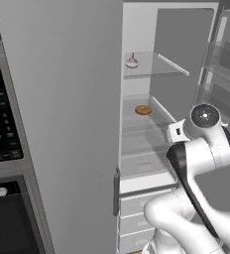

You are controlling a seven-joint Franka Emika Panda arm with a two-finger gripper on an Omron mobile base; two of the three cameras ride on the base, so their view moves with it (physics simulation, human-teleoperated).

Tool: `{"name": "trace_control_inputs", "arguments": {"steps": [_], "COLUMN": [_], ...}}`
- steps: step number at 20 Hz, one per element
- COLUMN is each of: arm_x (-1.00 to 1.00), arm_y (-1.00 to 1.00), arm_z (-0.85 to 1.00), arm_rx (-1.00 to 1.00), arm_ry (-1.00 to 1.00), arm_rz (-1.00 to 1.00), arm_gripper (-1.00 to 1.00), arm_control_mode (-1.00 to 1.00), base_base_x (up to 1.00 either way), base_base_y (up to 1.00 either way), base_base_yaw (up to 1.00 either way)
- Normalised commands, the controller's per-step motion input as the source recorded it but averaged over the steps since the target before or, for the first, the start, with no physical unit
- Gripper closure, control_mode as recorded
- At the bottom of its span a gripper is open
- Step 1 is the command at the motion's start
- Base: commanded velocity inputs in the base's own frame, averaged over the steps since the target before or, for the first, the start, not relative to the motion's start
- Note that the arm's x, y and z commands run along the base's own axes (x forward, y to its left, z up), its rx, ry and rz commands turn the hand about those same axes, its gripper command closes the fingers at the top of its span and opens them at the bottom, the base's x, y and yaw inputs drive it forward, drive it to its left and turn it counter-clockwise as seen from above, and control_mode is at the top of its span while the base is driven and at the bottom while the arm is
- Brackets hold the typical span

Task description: Retrieve the bottle and the shaker from the cabinet and place them next to the mixing bowl on the counter. Then add garlic from the fridge to the mixing bowl.

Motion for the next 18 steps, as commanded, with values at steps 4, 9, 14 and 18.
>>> {"name": "trace_control_inputs", "arguments": {"steps": [4,9,14,18], "arm_x": [-0.03,0.00,0.04,0.00], "arm_y": [0.61,0.40,-0.08,0.00], "arm_z": [0.45,0.33,0.28,0.40], "arm_rx": [-0.05,-0.12,0.01,0.02], "arm_ry": [-0.07,0.01,-0.06,-0.26], "arm_rz": [0.35,0.40,0.20,0.19], "arm_gripper": [-1.00,-1.00,-1.00,-1.00], "arm_control_mode": [-1.00,-1.00,-1.00,-1.00], "base_base_x": [0.00,0.00,0.00,0.00], "base_base_y": [0.00,0.00,0.00,0.00], "base_base_yaw": [0.00,0.00,0.00,0.00]}}
